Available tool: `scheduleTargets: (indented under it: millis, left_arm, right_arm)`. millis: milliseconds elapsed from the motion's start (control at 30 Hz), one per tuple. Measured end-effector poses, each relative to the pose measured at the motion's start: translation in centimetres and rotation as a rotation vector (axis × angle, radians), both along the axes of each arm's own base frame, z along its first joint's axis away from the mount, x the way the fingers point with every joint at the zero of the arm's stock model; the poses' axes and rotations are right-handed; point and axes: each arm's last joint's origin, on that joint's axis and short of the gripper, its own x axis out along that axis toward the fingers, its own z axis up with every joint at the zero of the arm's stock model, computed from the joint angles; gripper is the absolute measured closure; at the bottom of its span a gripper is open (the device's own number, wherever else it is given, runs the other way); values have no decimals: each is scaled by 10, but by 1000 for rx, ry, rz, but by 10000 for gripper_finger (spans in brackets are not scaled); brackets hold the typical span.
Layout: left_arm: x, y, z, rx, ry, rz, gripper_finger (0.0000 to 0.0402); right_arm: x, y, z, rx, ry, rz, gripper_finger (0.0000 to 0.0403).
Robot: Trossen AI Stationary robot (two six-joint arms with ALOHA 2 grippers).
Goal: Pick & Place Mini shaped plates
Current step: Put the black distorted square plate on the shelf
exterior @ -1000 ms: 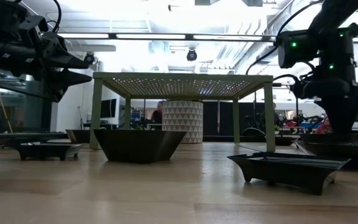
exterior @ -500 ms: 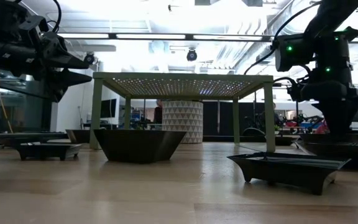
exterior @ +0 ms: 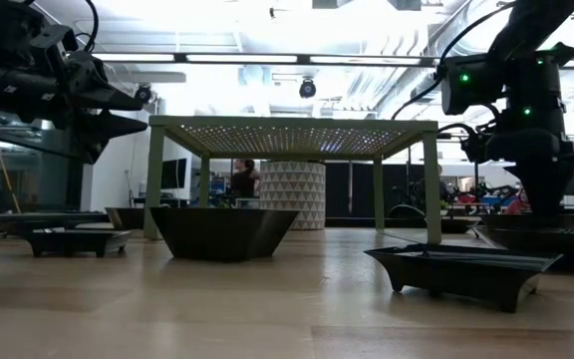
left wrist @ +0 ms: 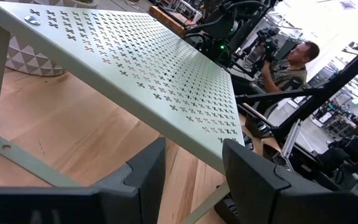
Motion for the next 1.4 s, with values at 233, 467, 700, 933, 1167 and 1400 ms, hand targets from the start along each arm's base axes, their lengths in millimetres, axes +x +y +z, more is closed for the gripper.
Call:
scheduleTargets:
  millis: [233, 467, 700, 933, 1167, 1400]
  left_arm:
    - [0, 0, 0, 0, 0, -1, 245]
    - [0, 0, 0, 0, 0, -1, 245]
    - [0, 0, 0, 0, 0, -4, 245]
    - [0, 0, 0, -1, 0, -4, 245]
    - [0, 0, 0, 0, 0, -3, 245]
    - [0, 0, 0, -1, 0, -3, 245]
  right_arm:
    - [0, 0, 0, 13, -5, 8, 399]
    - [0, 1, 2, 21, -17, -11, 401]
    - [-7, 4, 15, 38, -104, -59, 402]
    - [-23, 9, 31, 44, -179, -152, 402]
    - [-38, 14, 50, 75, -339, -231, 403]
    - [-46, 16, 85, 35, -523, -270, 403]
